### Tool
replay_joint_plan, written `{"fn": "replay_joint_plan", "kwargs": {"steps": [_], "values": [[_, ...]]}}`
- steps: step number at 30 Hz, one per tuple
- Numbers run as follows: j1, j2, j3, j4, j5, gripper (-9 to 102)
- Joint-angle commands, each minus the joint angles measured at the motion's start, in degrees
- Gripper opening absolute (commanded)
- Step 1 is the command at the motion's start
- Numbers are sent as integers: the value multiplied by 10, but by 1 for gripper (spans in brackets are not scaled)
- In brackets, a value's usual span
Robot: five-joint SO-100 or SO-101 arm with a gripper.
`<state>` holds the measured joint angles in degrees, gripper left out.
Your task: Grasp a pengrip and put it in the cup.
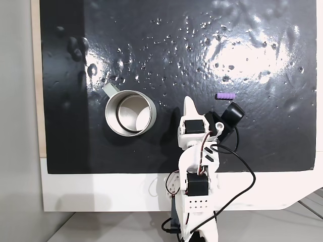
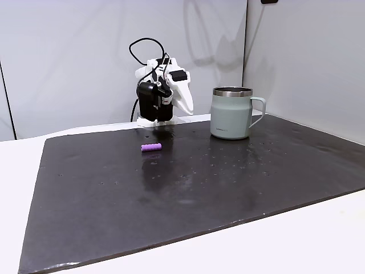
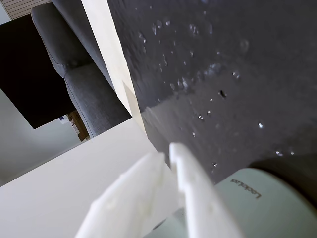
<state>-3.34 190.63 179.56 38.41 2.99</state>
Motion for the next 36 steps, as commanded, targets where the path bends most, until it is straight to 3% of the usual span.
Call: {"fn": "replay_joint_plan", "kwargs": {"steps": [1, 6, 14, 25, 36], "values": [[5, 6, 31, -23, -16, 0], [-2, 6, 10, -10, -22, 0], [-31, -18, -185, 70, -22, 0], [56, -351, -530, 173, -2, 0], [135, -632, -848, 411, -16, 16]]}}
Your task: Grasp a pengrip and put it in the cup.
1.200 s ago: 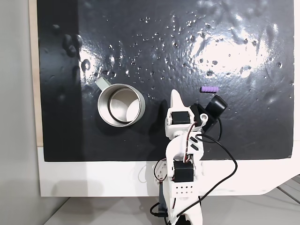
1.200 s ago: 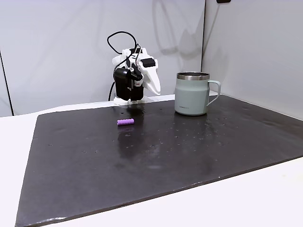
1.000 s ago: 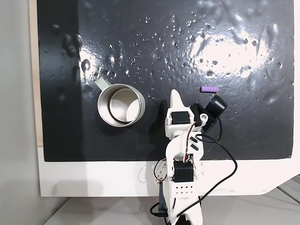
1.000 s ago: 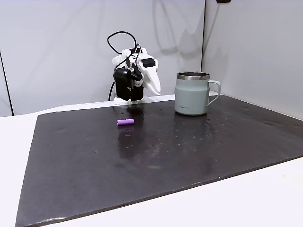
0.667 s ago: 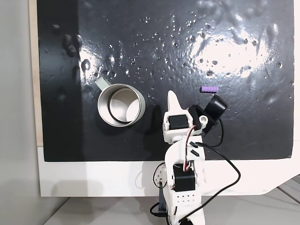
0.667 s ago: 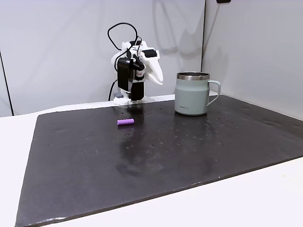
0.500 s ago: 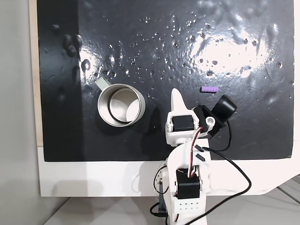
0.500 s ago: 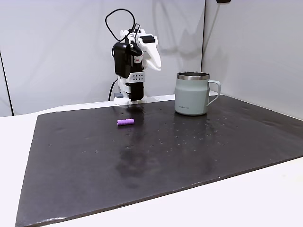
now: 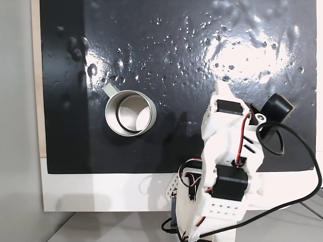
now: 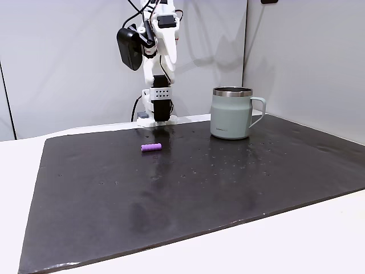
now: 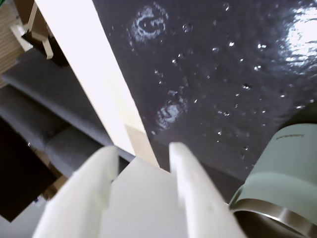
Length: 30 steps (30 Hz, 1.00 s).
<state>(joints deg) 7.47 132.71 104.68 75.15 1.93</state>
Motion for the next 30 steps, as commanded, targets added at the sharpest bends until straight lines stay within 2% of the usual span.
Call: {"fn": "replay_joint_plan", "kwargs": {"steps": [1, 11, 24, 30], "values": [[38, -73, -118, 59, -6, 17], [93, -220, -138, 106, -67, 30], [149, -352, -93, 44, -146, 30], [144, -388, -54, -5, -178, 29]]}}
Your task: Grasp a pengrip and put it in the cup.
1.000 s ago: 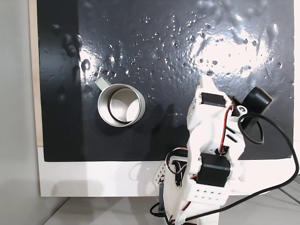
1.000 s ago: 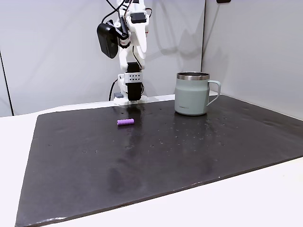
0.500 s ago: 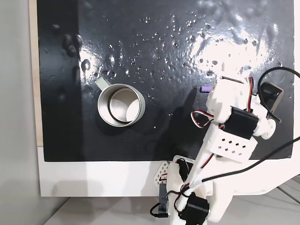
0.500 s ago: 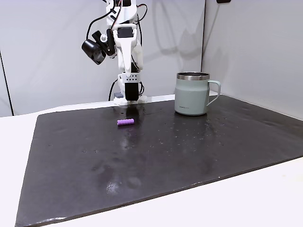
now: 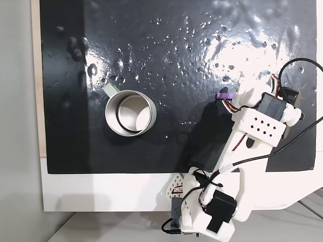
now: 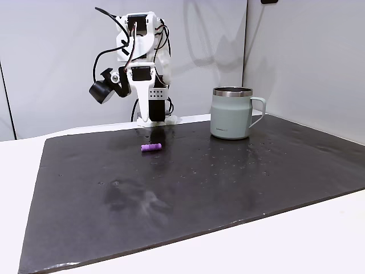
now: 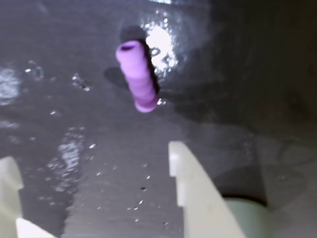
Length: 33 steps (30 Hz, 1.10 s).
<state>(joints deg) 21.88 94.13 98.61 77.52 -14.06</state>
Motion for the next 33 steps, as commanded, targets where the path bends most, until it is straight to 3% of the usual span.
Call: {"fn": "replay_joint_plan", "kwargs": {"steps": [1, 17, 21, 26, 33], "values": [[-2, -9, 11, -34, -19, 29], [4, -130, 25, -105, -63, 24], [0, -147, 29, -118, -66, 19], [-3, -155, 31, -128, -67, 4], [-13, -145, 36, -128, -62, 0]]}}
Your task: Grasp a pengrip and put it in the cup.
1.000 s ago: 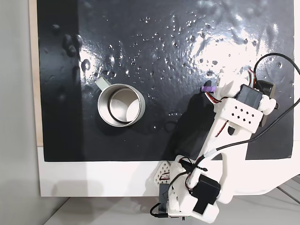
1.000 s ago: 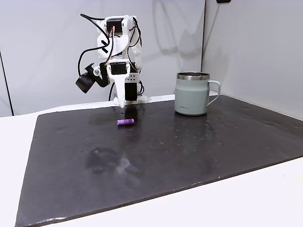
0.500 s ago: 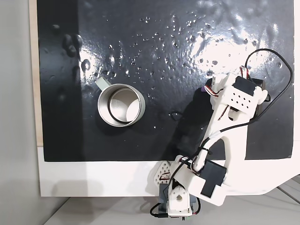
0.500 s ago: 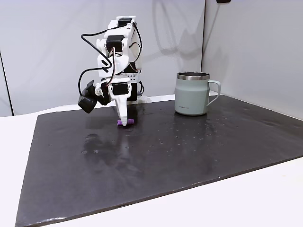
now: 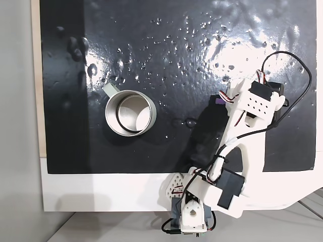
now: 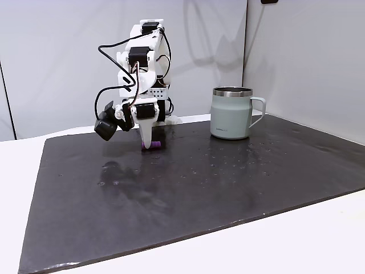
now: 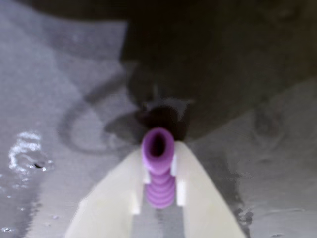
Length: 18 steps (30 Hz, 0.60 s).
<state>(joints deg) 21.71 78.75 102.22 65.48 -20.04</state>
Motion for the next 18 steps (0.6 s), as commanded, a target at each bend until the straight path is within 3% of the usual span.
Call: {"fn": "replay_joint_plan", "kwargs": {"steps": [1, 10, 18], "values": [[-14, 19, 0, -2, 1, 0], [-33, 207, -18, 122, 23, 0], [-62, 319, -141, 272, 38, 0]]}}
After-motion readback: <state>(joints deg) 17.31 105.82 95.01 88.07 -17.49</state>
